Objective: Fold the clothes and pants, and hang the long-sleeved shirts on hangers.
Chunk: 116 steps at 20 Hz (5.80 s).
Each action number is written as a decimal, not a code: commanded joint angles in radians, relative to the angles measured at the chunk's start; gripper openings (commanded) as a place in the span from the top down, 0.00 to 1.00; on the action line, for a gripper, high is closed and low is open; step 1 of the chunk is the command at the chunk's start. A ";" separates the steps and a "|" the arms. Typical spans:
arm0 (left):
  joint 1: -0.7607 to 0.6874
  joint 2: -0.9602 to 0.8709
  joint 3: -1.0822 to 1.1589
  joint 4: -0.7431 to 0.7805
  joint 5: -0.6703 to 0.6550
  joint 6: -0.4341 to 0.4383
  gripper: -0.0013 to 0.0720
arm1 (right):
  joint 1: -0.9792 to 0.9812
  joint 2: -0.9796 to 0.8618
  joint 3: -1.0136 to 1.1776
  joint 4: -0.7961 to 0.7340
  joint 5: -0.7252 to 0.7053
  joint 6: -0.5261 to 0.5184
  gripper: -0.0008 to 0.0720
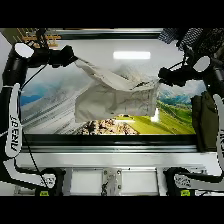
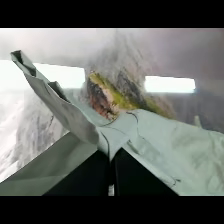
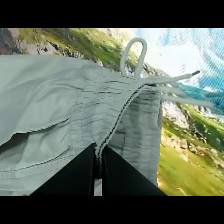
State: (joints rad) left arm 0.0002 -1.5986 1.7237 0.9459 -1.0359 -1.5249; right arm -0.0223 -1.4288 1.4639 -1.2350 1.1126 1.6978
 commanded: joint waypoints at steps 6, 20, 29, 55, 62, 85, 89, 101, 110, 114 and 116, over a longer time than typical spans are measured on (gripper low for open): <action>0.016 0.261 -0.476 0.224 -0.053 -0.008 0.98 | 0.061 0.099 -0.235 -0.056 0.076 -0.030 0.97; -0.035 0.175 -0.892 0.222 0.297 -0.009 0.98 | 0.153 0.098 -0.606 -0.036 -0.192 -0.019 0.97; 0.078 0.407 -0.889 0.233 0.216 -0.008 0.20 | 0.011 0.185 -0.545 0.237 -0.064 -0.259 0.08; -0.280 0.469 -0.890 0.229 0.230 -0.132 0.98 | -0.144 -0.128 -0.606 0.724 -0.103 -0.619 0.97; -0.463 0.267 -0.702 0.229 0.201 -0.141 0.98 | -0.250 0.039 -0.280 0.079 0.279 -0.322 0.97; -0.672 -0.418 0.055 0.077 0.075 -0.097 0.98 | 0.120 0.061 0.181 0.042 0.560 -0.164 0.97; -0.560 -0.312 0.055 0.084 0.037 -0.075 0.98 | 0.147 0.060 0.181 0.042 0.529 -0.163 0.97; -0.192 -0.046 0.054 0.083 -0.095 -0.042 0.98 | 0.537 -0.117 0.181 0.209 0.208 -0.217 0.97; 0.023 0.101 0.039 0.098 -0.154 -0.024 0.98 | 0.853 -0.329 0.179 0.444 -0.195 -0.480 0.28; 0.029 0.261 -0.176 0.224 -0.088 -0.027 0.98 | 0.692 -0.222 0.078 0.328 -0.152 -0.454 0.28; 0.021 0.335 -0.317 0.222 -0.083 -0.023 0.98 | 0.567 -0.195 -0.011 0.306 -0.096 -0.426 0.28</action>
State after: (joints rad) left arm 0.0181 -1.3613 1.5635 1.1282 -1.1416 -1.5528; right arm 0.6666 -1.6653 1.5425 -0.8810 0.9714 1.2461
